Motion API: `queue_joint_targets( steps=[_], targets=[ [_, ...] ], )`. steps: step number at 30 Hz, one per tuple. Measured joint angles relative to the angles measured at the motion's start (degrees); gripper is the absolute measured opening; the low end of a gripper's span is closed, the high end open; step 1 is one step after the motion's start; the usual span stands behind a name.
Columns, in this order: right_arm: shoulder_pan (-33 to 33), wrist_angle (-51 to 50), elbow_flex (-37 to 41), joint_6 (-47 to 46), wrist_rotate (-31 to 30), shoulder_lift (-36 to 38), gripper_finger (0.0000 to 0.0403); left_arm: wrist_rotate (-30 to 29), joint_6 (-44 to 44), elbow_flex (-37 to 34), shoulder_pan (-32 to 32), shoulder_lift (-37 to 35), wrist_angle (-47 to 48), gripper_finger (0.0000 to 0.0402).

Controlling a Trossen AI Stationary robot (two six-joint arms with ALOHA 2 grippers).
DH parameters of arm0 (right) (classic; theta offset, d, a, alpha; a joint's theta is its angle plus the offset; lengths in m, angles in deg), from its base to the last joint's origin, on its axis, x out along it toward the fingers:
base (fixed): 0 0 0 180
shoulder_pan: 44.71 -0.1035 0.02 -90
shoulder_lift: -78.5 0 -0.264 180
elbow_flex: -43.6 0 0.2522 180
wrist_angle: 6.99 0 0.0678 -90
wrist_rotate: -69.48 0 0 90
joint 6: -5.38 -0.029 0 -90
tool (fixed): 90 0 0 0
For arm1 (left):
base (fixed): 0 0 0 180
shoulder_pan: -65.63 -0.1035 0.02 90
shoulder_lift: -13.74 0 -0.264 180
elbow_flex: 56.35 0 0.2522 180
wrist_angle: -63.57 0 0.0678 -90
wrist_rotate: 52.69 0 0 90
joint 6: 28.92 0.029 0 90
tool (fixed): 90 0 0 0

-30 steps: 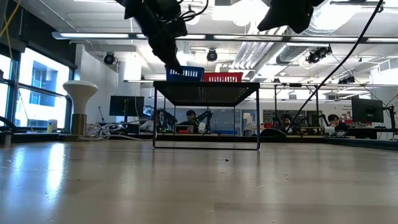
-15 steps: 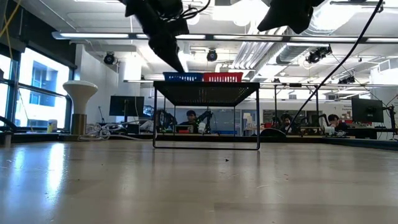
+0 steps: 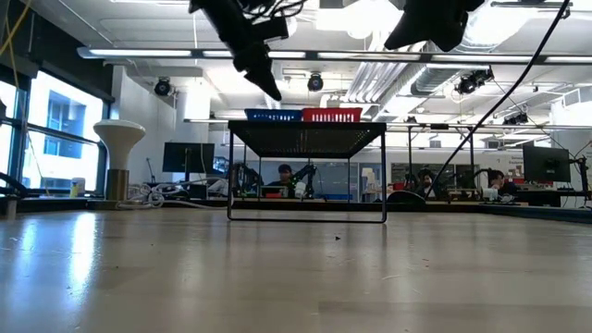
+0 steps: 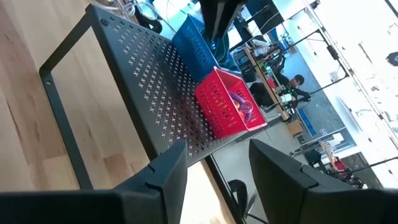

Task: Pick & Place Office Desk Supplies
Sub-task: Put the black bin with crayon boxes on the shelf

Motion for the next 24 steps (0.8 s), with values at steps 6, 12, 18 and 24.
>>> queue_joint_targets(
  steps=[6, 12, 18, 24],
  targets=[
    [-0.6, 0.1, 0.0, 0.0, 0.9, 0.0, 0.0159, -5.4, -3.5, 0.1, 3.8, -2.9, 1.3, 0.0107],
    [-1.7, 0.1, 0.0, 2.3, 7.9, 0.0, 0.0159, -8.0, -17.4, 0.1, 10.8, -8.1, 6.6, 0.0107],
    [-2.4, 0.1, 0.0, 8.4, 31.7, 0.0, 0.0159, -4.7, -30.4, 0.1, 18.1, -9.6, 13.1, 0.0107],
    [-3.7, -1.2, 0.0, 6.9, 48.6, 1.6, 0.0159, -0.7, -39.0, -0.1, 24.7, -8.4, 14.8, 0.0107]
  ],
)
